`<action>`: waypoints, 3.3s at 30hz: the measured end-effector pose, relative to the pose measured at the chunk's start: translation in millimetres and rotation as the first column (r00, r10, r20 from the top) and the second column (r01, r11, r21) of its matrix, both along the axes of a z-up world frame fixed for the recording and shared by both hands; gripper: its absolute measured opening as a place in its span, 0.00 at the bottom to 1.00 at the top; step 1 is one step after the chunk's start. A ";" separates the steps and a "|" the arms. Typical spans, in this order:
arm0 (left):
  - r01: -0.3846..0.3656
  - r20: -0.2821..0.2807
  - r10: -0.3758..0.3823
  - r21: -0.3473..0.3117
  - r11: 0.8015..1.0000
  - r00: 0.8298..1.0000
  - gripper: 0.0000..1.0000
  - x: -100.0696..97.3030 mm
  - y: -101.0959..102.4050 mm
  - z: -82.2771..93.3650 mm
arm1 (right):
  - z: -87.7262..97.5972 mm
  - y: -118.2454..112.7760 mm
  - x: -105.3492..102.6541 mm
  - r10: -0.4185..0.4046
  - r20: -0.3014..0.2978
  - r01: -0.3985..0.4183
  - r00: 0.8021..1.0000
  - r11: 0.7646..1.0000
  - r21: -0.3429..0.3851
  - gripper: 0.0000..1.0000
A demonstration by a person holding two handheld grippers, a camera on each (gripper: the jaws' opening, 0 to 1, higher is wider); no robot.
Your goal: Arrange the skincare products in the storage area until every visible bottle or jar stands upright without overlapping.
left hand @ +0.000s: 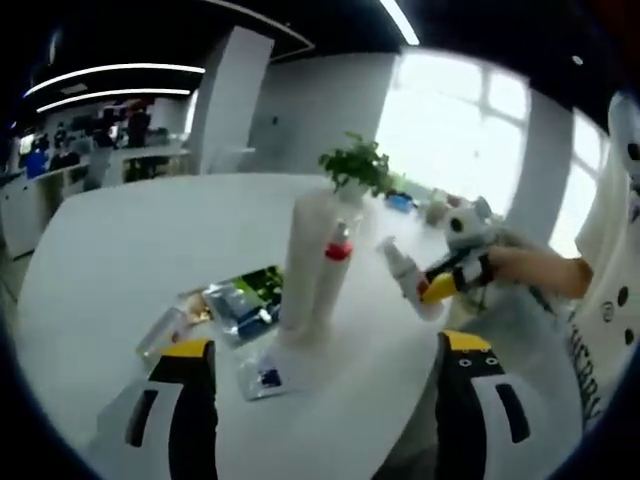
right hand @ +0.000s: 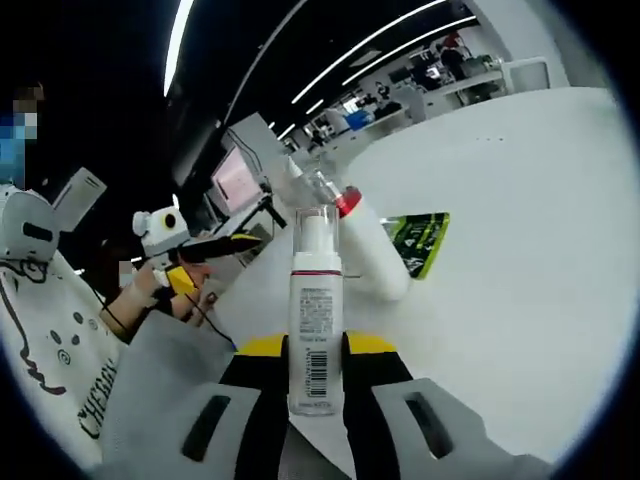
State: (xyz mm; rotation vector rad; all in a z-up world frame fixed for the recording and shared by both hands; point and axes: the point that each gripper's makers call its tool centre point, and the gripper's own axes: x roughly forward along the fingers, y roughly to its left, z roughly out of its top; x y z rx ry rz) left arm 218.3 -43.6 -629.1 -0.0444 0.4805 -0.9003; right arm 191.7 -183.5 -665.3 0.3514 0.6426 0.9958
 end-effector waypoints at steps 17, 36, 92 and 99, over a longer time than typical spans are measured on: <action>0.027 0.011 -0.025 -0.275 0.961 1.000 0.44 -11.8 -34.2 33.7 | 26.5 75.2 -18.3 0.206 0.082 -0.210 0.975 0.977 0.049 0.19; 0.121 0.001 -0.131 -0.395 0.911 0.991 0.24 -28.7 -63.6 49.1 | 40.3 92.1 -45.2 0.344 0.137 -0.362 0.929 0.923 0.132 0.20; 0.173 0.289 -0.171 0.018 0.985 0.942 0.18 16.4 -101.6 -33.2 | -74.8 52.8 38.7 0.416 0.309 -0.225 0.855 0.836 -0.501 0.19; 0.181 0.368 -0.192 0.065 0.981 0.910 0.19 19.7 -101.7 -35.4 | -78.3 52.2 39.4 0.427 0.317 -0.220 0.847 0.824 -0.521 0.19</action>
